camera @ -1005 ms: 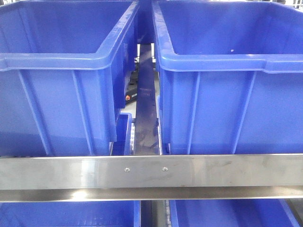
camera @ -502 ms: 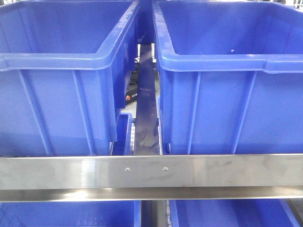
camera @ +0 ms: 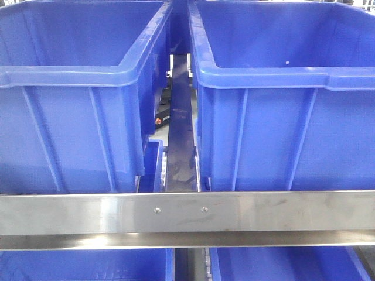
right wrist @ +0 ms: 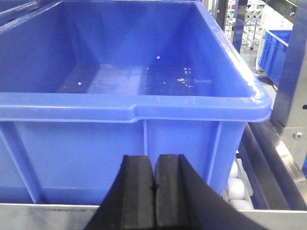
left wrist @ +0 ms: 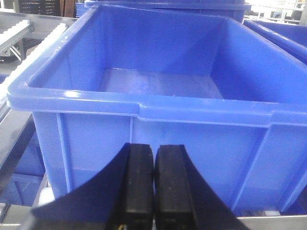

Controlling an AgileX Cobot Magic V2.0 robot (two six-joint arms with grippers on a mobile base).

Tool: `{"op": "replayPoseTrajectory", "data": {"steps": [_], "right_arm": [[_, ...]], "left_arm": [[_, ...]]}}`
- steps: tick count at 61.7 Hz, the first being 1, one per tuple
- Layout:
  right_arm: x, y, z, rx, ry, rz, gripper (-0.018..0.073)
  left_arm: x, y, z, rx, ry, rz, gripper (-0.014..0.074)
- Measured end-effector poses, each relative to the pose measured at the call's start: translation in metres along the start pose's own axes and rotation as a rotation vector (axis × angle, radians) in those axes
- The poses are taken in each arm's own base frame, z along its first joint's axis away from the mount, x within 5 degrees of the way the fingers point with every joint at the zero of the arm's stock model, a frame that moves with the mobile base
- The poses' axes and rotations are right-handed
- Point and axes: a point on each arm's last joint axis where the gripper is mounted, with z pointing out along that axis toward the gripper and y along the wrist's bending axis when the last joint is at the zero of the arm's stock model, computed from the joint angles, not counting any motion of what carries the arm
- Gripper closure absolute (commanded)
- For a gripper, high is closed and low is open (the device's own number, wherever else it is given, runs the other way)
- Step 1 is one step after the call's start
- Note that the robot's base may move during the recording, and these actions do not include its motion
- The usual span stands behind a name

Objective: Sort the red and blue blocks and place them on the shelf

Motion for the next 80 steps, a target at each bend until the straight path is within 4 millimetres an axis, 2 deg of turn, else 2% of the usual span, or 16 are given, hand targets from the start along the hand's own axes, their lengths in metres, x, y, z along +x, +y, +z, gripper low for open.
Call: {"op": "replayPoseTrajectory", "data": {"steps": [80], "right_arm": [[0.0, 0.0, 0.0, 0.0, 0.0, 0.002, 0.0504]], "left_arm": [[-0.0033, -0.0019, -0.0001, 0.02, -0.037, 0.052, 0.0463]]}}
